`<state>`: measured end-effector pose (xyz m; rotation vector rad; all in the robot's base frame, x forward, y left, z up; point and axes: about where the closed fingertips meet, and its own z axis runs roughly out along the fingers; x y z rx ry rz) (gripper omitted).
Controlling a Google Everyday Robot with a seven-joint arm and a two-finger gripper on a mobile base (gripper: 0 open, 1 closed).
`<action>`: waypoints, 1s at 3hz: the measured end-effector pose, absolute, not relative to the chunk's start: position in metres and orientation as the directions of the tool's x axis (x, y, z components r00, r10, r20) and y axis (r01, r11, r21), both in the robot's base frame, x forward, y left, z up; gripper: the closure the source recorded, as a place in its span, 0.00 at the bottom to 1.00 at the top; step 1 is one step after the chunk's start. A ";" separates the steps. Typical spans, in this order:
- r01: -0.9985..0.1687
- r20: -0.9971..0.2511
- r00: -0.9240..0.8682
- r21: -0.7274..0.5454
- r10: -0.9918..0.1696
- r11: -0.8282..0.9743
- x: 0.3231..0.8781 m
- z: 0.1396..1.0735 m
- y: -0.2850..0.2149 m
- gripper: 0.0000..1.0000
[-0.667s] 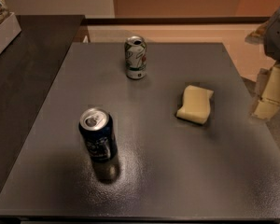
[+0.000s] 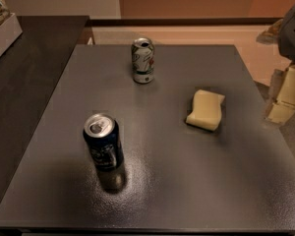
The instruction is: Knock pepsi can over
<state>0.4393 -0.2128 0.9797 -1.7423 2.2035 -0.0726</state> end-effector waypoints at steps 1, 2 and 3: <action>-0.950 -0.293 -0.141 -0.229 -0.946 0.212 0.441 0.981 -0.193 0.00; -0.962 -0.370 -0.070 -0.219 -0.926 0.160 0.440 0.980 -0.157 0.00; -0.966 -0.438 -0.013 -0.226 -0.899 0.124 0.442 0.975 -0.118 0.00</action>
Offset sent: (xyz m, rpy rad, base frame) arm -0.0017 0.1002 -0.0043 0.2596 -0.0008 0.2276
